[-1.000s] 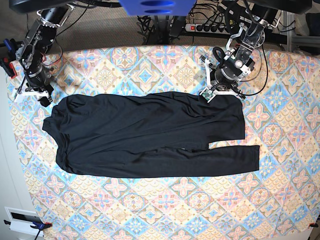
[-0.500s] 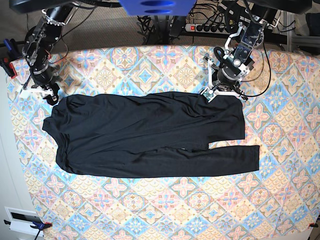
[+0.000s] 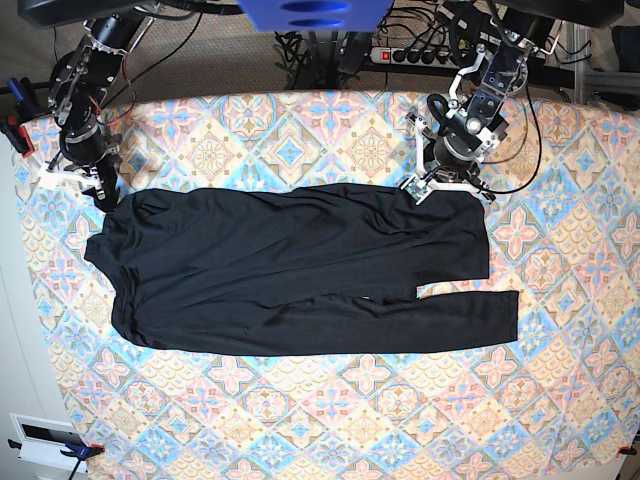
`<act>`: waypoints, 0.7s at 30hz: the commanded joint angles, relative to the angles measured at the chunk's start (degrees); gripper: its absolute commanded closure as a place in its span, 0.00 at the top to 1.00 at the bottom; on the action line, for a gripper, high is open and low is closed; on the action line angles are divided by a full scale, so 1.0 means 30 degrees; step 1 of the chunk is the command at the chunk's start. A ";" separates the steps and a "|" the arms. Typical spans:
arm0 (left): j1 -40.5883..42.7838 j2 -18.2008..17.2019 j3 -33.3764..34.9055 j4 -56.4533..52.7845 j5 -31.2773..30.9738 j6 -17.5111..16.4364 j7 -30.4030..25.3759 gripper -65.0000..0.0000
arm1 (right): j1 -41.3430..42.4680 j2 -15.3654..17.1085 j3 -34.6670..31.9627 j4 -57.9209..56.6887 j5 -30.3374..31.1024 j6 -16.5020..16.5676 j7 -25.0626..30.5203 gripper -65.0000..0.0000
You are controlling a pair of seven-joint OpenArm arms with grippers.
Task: Layout the t-shirt on the table in an organized manner, then fold the t-shirt properly
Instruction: 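Grasp the collar-end corners of the shirt with both grippers, then lift the shirt with both grippers and pull it across the table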
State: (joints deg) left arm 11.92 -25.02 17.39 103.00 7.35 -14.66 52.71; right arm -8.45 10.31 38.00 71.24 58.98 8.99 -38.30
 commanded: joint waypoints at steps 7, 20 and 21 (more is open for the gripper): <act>-0.0004 -0.0174 -0.0037 0.0084 0.0259 0.0094 0.0321 0.00 | 0.0955 -0.0109 -0.0109 -0.0466 -0.0950 -0.0991 -0.1400 0.32; -0.0092 -0.0174 -0.0037 0.0084 0.0259 0.0094 0.0321 0.00 | 0.1717 -0.0109 -0.2043 -0.0495 -0.0950 -0.0991 -0.1225 0.32; -0.0092 -0.0174 -0.0037 0.0084 0.0259 0.0094 0.0321 0.00 | 0.1717 -0.0109 -0.2073 -0.0495 -0.0950 -0.0991 -0.1225 0.30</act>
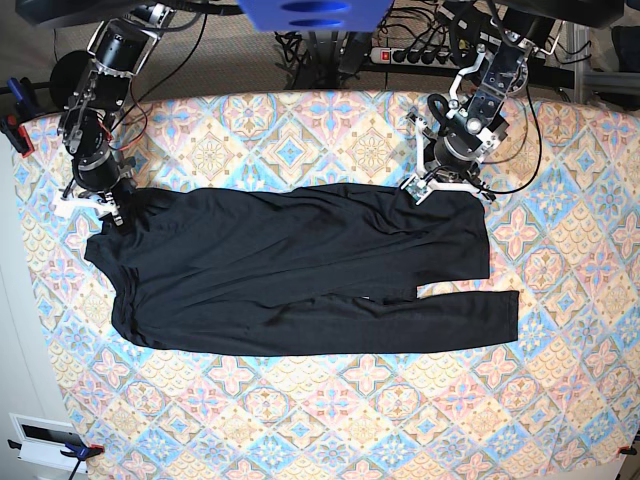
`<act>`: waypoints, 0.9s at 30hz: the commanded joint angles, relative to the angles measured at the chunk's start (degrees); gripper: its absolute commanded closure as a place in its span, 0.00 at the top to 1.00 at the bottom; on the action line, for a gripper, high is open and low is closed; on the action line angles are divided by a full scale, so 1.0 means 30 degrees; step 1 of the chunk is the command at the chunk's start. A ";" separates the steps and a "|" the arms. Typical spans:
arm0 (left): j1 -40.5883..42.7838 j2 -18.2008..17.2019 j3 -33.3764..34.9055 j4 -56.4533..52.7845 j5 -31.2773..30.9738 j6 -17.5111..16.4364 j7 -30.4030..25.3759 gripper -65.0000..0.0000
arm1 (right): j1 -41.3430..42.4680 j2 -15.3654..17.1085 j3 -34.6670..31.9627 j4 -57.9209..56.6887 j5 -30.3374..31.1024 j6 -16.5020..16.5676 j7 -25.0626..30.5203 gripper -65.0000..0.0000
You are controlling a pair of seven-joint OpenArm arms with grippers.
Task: Layout the t-shirt on the table in an organized manner, then fold the t-shirt properly
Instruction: 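Lift the shirt with both grippers and pull it across the table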
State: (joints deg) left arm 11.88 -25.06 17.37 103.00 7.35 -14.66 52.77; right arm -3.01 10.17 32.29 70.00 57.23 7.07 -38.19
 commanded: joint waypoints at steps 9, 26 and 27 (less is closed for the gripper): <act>-0.0136 -0.0746 -0.0089 0.0787 0.0288 0.0094 -0.1254 0.00 | -0.0097 -0.0065 -0.0435 0.0096 -0.0396 -0.0350 -0.1349 0.00; -0.5293 -0.2885 -0.0235 0.4099 0.0259 0.0065 -0.1225 0.00 | 0.1896 0.3070 -0.0318 0.5459 -0.0425 -0.0408 -0.1408 0.00; -0.5762 -0.2885 -0.0235 0.4187 0.0259 0.0065 -0.1225 0.00 | 0.2159 0.3217 -0.0318 0.5459 -0.0425 -0.0408 -0.1408 0.00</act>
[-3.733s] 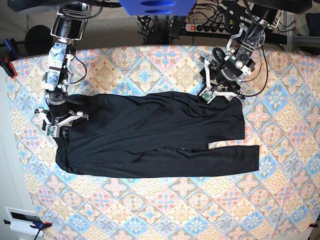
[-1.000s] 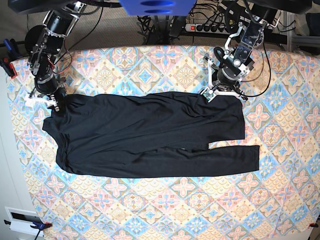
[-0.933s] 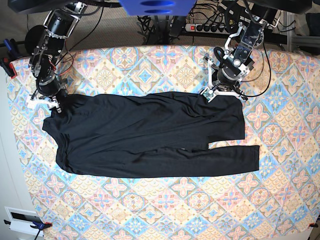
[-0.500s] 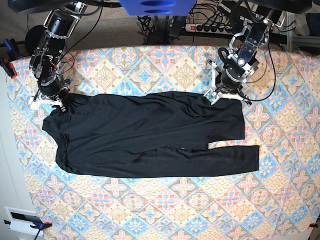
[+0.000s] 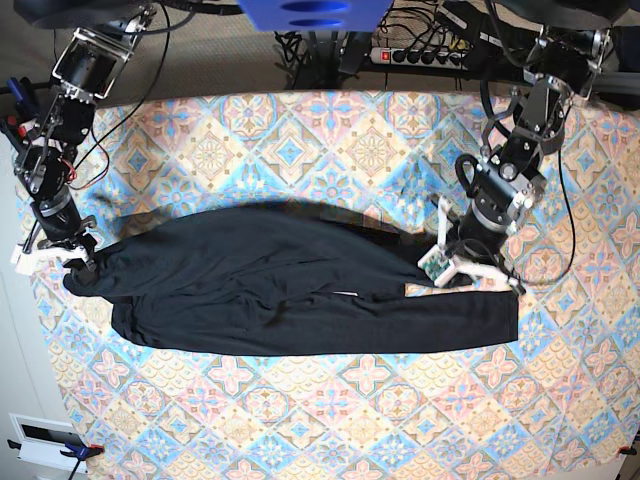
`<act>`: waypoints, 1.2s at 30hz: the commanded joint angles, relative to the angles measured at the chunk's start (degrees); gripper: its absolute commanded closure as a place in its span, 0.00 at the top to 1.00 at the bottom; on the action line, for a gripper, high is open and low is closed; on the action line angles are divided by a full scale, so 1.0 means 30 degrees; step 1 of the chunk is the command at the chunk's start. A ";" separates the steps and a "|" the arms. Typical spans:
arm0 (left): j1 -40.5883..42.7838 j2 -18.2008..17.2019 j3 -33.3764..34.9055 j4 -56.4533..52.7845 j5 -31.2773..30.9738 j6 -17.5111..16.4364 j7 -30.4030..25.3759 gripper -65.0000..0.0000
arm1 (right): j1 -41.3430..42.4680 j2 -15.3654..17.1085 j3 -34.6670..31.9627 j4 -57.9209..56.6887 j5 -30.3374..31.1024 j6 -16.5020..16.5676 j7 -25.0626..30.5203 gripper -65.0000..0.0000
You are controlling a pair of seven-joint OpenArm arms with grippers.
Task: Layout the t-shirt on the table in an organized manner, then fold the t-shirt properly
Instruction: 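Lift the shirt with both grippers and pull it across the table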
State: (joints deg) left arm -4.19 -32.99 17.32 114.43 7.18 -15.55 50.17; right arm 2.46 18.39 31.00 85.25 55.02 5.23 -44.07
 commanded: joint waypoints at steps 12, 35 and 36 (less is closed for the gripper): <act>-0.6942 -0.0240 -0.0191 -0.0034 0.0376 0.0363 -0.0358 0.00 | 0.6580 0.1122 -0.1382 -0.1326 0.0310 0.0204 0.0640 0.00; -1.9015 0.0727 -0.0045 -1.3397 0.0317 0.0334 -0.4959 0.00 | 1.7129 0.1122 -0.7536 -1.0791 0.0252 0.0204 0.4831 0.00; -1.9455 0.0873 -0.0045 -1.4159 0.0317 0.0334 -0.5222 0.00 | 1.7539 0.1122 -0.7888 -1.1260 0.0252 0.0204 0.5094 0.00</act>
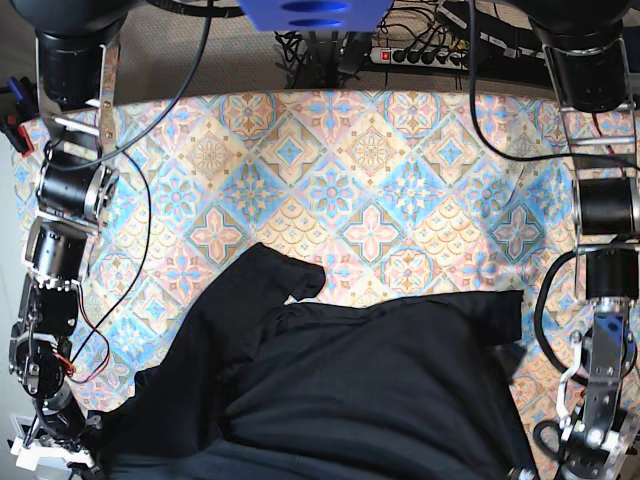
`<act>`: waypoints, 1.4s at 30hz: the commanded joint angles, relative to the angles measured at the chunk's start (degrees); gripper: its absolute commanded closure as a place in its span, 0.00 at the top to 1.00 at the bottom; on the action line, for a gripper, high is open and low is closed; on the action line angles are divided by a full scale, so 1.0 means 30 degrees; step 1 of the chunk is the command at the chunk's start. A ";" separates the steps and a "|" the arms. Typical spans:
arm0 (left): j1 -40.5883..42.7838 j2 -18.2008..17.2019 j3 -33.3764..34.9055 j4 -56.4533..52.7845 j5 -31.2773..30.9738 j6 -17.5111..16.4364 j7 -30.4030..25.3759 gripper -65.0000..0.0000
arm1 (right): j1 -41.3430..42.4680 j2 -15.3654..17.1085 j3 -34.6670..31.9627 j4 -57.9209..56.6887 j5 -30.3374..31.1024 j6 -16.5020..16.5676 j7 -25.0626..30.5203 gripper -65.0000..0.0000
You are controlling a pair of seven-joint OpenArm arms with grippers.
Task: Layout the t-shirt on the table in an organized manner, then fold the t-shirt properly
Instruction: 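Lift the shirt with both grippers and pull it across the table, then lay the shirt down flat with both grippers holding its edge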
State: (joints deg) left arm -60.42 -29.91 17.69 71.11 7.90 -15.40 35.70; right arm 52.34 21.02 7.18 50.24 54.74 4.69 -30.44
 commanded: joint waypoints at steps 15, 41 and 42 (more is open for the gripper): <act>-0.4859 0.2132 0.1736 -0.6986 0.0077 0.0371 -0.2861 0.00 | 0.4108 0.0248 -0.2027 -0.2167 0.0376 0.0415 0.2072 0.00; 0.9196 -0.1004 0.0652 0.9219 -0.0070 0.0283 0.4700 0.00 | -1.0076 0.1771 0.8903 0.8411 0.0434 0.0415 -0.4697 0.00; 1.0192 -0.0945 0.0300 1.0098 -0.0070 0.0283 0.5051 0.00 | -1.0720 0.1771 0.9402 0.8617 0.0434 0.0415 -0.5137 0.00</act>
State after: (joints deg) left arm -27.55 -31.83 19.75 100.38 6.66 -15.59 51.70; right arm 19.09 24.71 34.76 75.20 55.57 5.72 -47.70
